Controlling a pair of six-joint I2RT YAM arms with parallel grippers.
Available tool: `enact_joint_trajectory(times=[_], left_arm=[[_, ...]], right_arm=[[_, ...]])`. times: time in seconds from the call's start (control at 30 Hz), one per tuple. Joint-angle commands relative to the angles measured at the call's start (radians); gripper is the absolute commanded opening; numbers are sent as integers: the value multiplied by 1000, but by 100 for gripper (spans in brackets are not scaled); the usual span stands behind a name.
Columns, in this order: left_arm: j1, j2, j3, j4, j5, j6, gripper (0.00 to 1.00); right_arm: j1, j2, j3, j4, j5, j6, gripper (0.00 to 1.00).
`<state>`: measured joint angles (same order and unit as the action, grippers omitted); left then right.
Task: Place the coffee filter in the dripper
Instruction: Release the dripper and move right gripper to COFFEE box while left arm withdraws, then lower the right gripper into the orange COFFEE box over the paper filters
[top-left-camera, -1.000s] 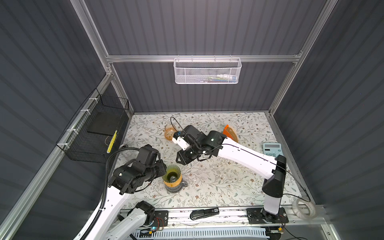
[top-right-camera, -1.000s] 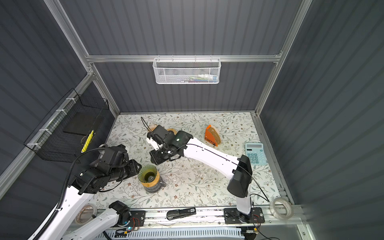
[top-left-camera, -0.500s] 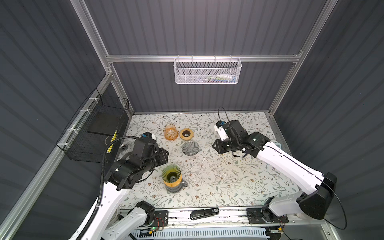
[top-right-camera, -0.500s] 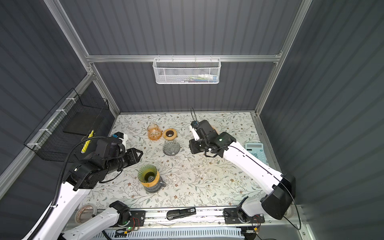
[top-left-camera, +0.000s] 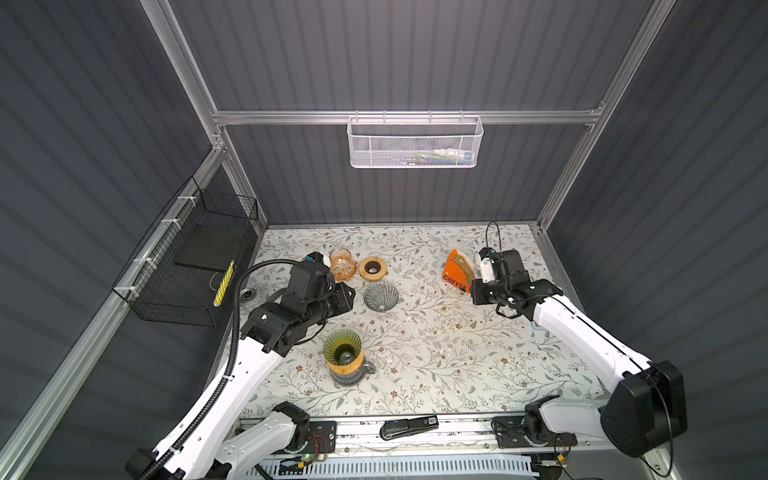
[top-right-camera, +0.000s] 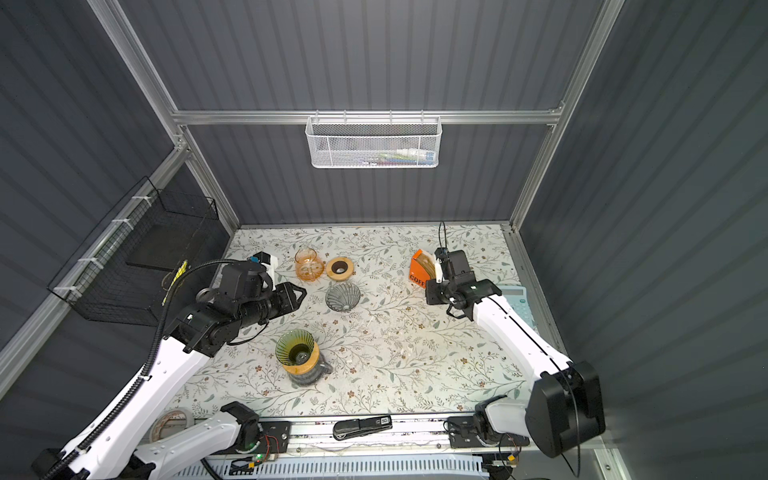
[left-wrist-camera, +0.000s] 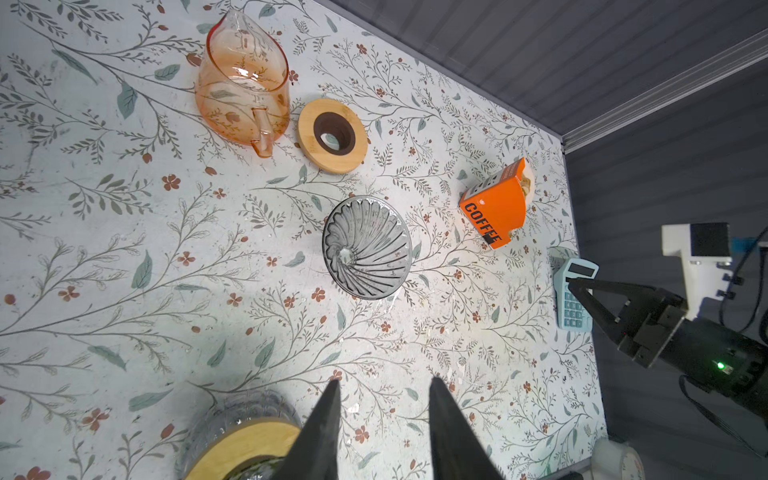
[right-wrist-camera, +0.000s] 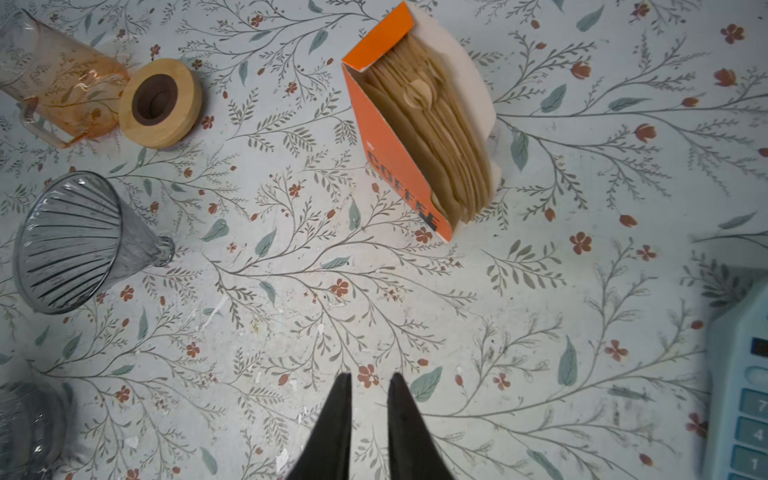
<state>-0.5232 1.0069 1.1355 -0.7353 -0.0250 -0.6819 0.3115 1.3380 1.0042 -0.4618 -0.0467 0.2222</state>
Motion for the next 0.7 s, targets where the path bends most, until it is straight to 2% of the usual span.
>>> enact_joint_trajectory(times=[0.0,0.2,0.67], left_arm=[[-6,33,3,65,-1,35,37],[-5,86,-8,101,1,39,37],[-4,145,6,120,-13,58,37]], right_arm=[[-51,66,12,68,-42,-4,19],[-77,187,58,123,-26,-3,20],[-90,394,189,102,-19,-14,18]])
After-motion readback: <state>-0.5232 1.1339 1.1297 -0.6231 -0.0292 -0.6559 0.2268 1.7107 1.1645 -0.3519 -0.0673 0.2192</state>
